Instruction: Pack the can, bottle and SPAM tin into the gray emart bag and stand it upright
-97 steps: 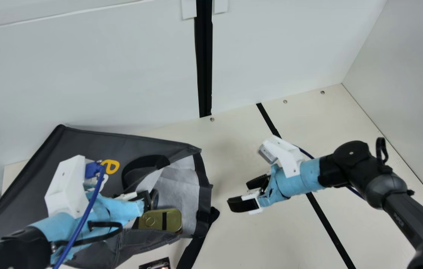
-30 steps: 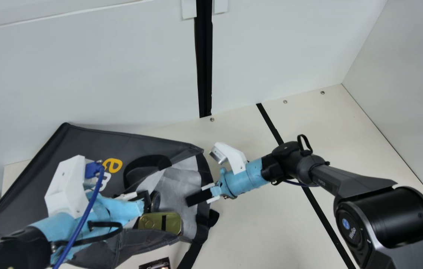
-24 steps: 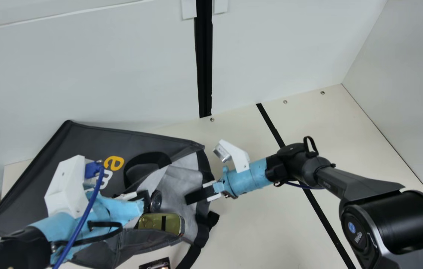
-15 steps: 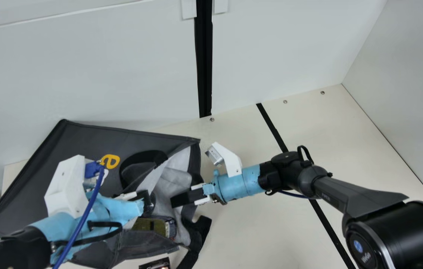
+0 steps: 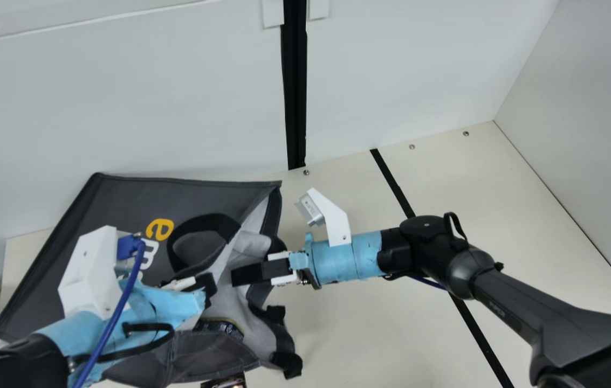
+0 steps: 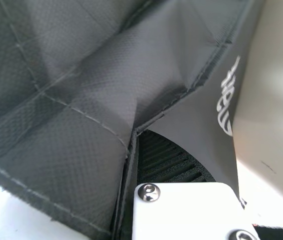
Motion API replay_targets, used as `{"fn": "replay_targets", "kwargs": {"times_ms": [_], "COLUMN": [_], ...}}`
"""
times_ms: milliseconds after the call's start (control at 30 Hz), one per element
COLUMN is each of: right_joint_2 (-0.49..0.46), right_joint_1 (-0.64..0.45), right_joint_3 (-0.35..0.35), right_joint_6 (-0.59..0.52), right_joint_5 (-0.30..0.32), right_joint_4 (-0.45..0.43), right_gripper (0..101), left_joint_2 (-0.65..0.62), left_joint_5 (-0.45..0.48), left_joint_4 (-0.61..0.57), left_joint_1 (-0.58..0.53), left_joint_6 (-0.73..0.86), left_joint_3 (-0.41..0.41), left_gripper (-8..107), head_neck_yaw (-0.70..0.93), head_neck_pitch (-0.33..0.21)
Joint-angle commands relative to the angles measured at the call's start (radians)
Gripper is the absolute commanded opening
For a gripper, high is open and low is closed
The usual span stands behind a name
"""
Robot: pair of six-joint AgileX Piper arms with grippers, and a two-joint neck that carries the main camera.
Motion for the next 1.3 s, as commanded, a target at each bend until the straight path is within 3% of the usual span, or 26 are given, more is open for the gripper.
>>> {"fn": "replay_targets", "kwargs": {"times_ms": [0,700,1067,1267], "right_joint_2": [-0.02,-0.26,-0.422,-0.511], "right_joint_1": [-0.006,-0.115,-0.176,-0.218], "right_joint_3": [-0.001,-0.031,-0.059,-0.091], "right_joint_6": [0.011,0.141,0.244,0.335], "right_joint_5": [-0.001,-0.001,-0.001,-0.001], "right_joint_4": [0.01,0.034,0.006,-0.036], "right_gripper": [0,0,0,0], "left_joint_2": [-0.002,-0.044,-0.126,-0.17], "left_joint_5": [-0.014,-0.029,0.05,0.141], "left_joint_4": [-0.006,-0.19,-0.261,-0.263], "left_joint_1": [-0.004,0.043,0.1,0.129], "left_joint_6": [0.0,0.228,0.332,0.342], "left_joint_3": [-0.003,-0.083,-0.108,-0.137], "left_gripper": [-8,-8,-8,-8], "head_neck_yaw": [-0.002,-0.002,-0.002,-0.002], "head_neck_pitch": [-0.023,-0.023,-0.023,-0.023]}}
